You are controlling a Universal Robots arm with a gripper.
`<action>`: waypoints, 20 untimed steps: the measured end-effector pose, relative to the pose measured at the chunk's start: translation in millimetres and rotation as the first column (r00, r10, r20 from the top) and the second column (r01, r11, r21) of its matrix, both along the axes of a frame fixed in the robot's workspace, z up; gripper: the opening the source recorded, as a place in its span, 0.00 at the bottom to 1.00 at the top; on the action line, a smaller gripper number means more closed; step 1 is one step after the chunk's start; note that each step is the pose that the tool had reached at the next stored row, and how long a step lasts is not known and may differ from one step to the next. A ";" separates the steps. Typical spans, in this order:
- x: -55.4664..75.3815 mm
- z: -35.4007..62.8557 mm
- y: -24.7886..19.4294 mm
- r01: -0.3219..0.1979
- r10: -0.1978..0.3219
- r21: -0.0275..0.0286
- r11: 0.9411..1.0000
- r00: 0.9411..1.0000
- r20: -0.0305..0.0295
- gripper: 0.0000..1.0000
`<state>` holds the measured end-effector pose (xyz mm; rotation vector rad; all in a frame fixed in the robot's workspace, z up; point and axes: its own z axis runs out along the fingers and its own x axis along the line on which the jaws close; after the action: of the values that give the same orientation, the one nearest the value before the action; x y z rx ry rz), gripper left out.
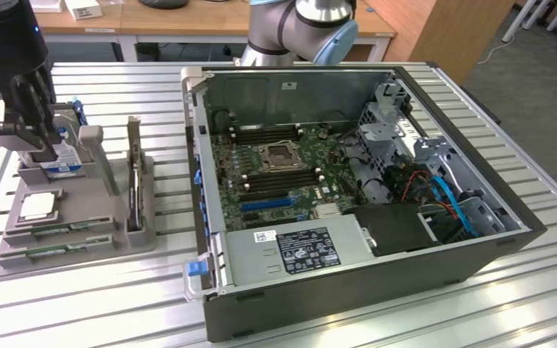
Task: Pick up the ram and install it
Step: 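Pick up the ram and move it above insertion slot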
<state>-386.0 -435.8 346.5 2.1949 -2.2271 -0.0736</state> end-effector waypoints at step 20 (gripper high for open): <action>-1.7 -24.0 -19.9 -0.001 0.001 0.000 1.000 1.000 0.000 0.36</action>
<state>-387.7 -455.7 322.5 2.1963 -2.2258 -0.0735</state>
